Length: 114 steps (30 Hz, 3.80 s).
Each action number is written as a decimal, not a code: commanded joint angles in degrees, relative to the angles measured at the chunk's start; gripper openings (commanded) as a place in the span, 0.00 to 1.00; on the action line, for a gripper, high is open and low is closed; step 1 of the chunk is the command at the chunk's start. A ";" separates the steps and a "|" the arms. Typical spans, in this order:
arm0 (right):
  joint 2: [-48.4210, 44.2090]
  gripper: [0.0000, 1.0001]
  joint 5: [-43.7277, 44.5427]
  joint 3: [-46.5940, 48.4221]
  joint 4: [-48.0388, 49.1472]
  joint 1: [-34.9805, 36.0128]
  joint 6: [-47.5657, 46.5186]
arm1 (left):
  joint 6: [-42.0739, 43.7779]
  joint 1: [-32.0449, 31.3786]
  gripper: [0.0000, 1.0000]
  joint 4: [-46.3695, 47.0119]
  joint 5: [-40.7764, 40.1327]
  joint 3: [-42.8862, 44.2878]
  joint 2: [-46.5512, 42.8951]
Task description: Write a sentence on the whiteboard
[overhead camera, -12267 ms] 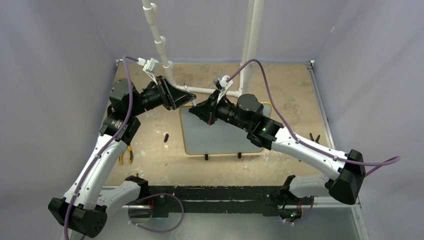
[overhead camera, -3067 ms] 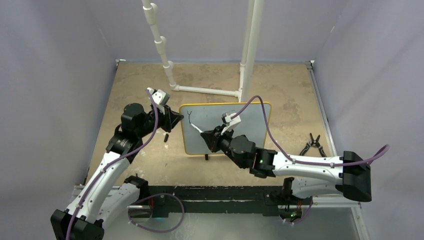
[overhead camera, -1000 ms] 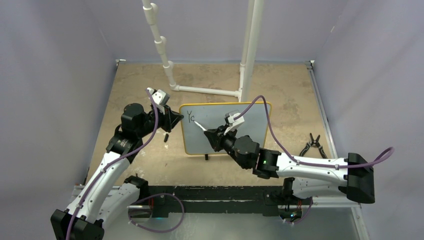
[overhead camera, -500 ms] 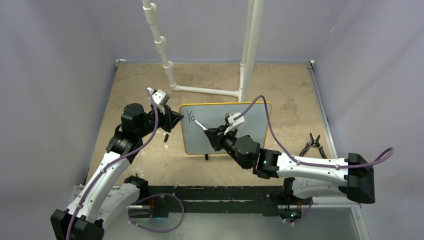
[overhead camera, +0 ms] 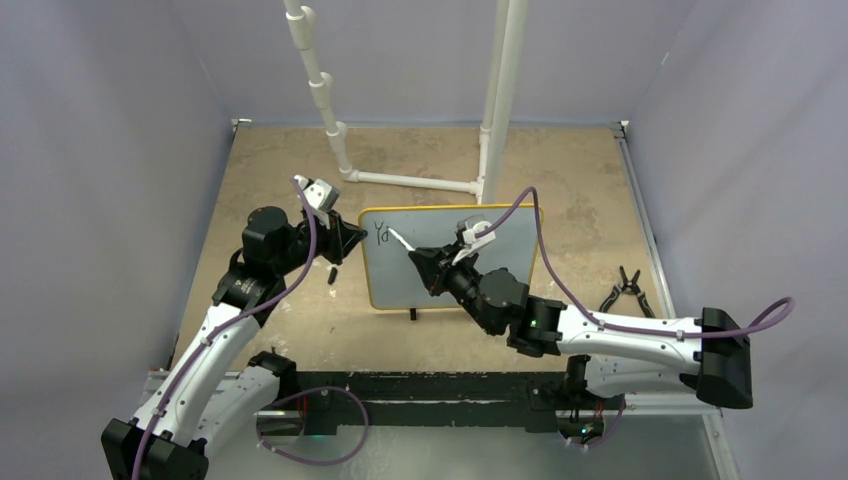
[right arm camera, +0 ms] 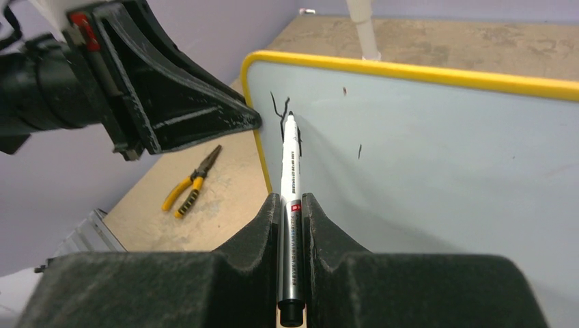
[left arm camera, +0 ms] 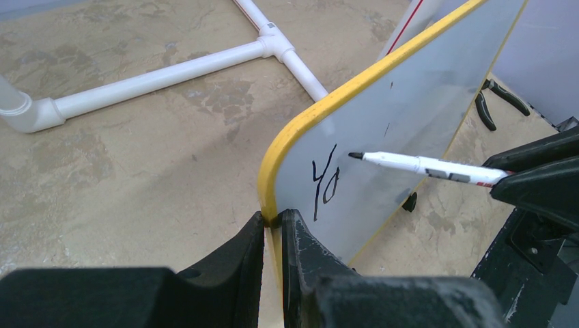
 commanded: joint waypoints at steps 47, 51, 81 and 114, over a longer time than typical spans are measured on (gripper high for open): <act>-2.26 0.00 4.68 -0.27 -9.61 -0.15 7.95 | 0.55 0.04 0.00 1.11 1.41 -0.45 -0.36; -2.68 0.00 5.45 -0.21 -8.98 -0.16 7.03 | 0.54 0.04 0.00 1.12 1.41 -0.39 -0.36; -2.11 0.00 7.41 1.10 -2.27 -0.16 1.54 | 0.58 0.04 0.00 1.21 1.67 -0.44 -0.09; -3.12 0.00 4.96 -1.43 -11.90 -0.16 10.16 | 0.52 0.04 0.00 1.30 1.98 -0.47 -0.27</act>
